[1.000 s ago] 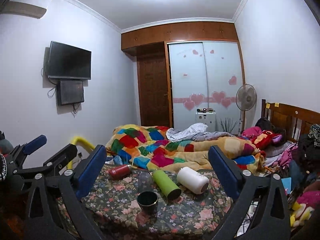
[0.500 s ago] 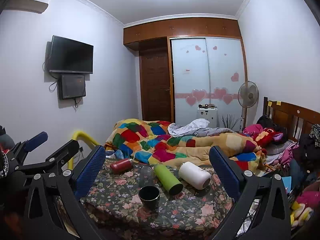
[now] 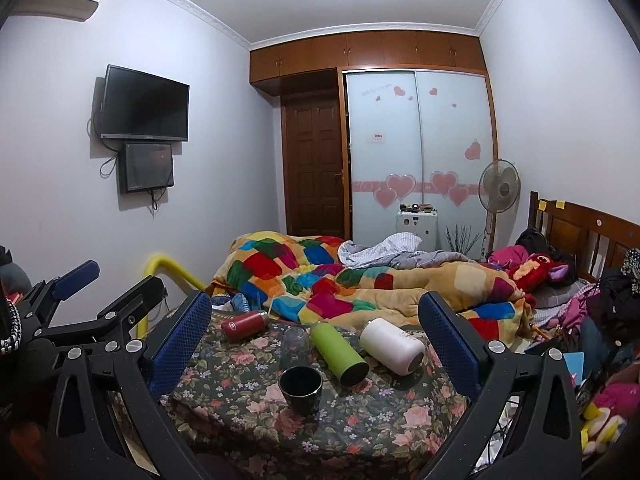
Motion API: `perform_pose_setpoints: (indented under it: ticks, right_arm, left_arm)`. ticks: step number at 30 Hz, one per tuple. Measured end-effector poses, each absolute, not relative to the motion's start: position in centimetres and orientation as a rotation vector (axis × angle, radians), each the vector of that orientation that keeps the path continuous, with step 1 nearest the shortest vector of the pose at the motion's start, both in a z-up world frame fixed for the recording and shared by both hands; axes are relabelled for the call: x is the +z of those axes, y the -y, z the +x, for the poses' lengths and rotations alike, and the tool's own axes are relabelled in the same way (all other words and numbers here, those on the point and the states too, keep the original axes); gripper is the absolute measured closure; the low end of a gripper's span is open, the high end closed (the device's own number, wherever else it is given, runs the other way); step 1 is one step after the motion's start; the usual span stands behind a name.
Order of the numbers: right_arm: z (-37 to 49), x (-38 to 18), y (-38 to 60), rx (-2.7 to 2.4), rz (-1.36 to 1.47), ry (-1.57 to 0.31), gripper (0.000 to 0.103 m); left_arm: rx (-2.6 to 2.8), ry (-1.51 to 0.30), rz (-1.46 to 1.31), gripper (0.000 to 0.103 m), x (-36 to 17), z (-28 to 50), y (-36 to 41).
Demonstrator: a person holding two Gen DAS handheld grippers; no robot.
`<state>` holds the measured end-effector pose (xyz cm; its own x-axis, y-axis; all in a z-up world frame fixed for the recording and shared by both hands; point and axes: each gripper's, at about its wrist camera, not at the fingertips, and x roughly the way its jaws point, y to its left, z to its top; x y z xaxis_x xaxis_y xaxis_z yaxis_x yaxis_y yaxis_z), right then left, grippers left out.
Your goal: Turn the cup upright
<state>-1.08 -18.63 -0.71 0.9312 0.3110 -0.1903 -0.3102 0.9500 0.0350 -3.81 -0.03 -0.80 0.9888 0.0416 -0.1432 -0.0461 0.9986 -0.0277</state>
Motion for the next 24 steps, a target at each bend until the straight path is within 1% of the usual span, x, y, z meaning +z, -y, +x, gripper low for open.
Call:
perform_pose_setpoints:
  ticks: [24]
  right_arm:
    - [-0.97, -0.75, 18.80, 0.317, 0.006, -0.198, 0.000]
  left_arm:
    - [0.028, -0.156, -0.044, 0.000, -1.61, -3.30, 0.58]
